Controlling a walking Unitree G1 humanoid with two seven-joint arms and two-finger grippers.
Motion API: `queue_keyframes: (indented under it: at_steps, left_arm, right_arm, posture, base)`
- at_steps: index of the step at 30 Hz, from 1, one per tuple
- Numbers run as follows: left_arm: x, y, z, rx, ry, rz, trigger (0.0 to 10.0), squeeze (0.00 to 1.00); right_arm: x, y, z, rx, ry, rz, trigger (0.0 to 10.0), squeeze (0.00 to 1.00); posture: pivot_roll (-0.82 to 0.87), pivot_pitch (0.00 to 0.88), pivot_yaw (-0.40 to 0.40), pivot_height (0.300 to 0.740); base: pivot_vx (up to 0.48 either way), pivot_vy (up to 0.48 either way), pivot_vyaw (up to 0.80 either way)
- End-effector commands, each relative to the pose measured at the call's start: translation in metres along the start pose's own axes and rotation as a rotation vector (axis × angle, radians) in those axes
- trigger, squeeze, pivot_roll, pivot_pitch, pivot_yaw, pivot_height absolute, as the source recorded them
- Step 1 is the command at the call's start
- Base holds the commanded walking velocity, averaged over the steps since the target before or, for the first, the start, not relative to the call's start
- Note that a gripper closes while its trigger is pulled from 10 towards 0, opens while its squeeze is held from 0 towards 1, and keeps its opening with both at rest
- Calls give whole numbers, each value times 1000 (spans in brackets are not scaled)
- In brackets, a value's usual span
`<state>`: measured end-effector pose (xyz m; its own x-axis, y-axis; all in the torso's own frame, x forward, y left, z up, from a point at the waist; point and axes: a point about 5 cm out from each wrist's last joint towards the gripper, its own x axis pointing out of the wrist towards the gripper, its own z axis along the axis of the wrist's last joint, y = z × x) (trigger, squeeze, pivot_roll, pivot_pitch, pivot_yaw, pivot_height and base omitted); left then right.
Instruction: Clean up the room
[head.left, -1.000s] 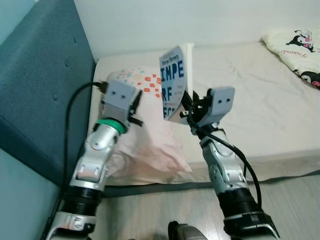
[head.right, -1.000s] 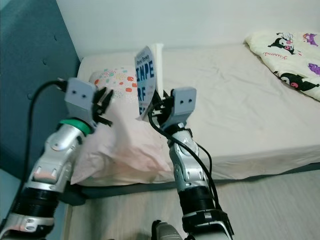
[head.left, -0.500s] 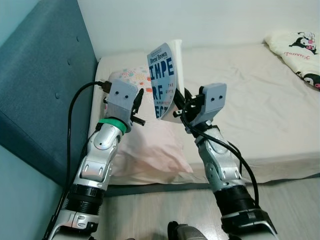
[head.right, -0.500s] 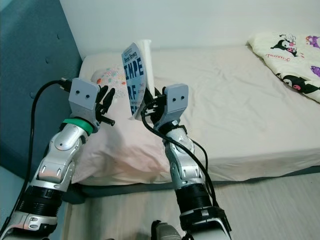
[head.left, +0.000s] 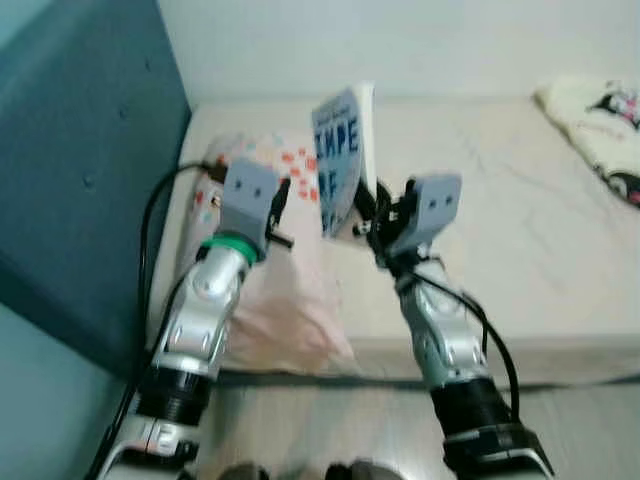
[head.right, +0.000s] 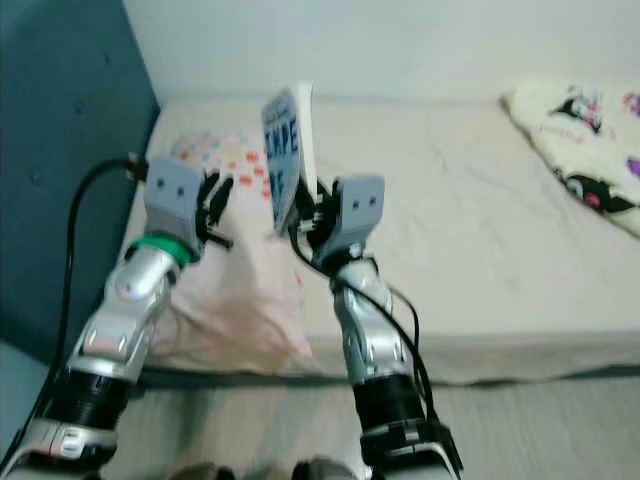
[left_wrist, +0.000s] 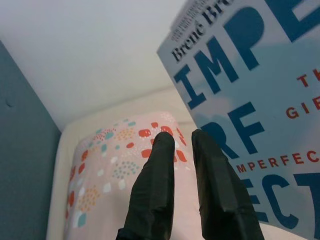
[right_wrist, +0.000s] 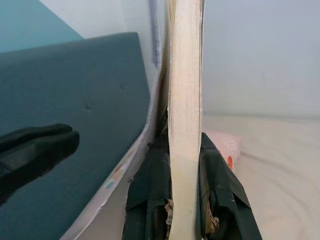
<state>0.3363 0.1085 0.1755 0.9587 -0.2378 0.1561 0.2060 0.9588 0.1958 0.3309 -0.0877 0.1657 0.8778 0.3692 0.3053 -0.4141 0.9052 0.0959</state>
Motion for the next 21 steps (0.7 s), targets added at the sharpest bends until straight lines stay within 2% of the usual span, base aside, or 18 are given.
queue_keyframes:
  at_steps: [1, 12, 21]
  left_arm:
    - [-1, 2, -5, 3, 25, 14, 10000, 0]
    - [-1, 1, -8, 14, 43, 19, 10000, 0]
    - [-2, -2, -10, 8, 47, 5, 10000, 0]
  right_arm:
    - [2, 3, 6, -8, -33, 14, 10000, 0]
    - [-1, 5, 4, 8, -28, 9, 10000, 0]
    - [-3, 1, 2, -3, -12, -33, 10000, 0]
  posture:
    - [-38, 0, 57, 721]
    - [-39, 0, 64, 721]
    - [-43, 0, 67, 716]
  base:
    - [0, 0, 0]
    - [0, 0, 0]
    - [0, 0, 0]
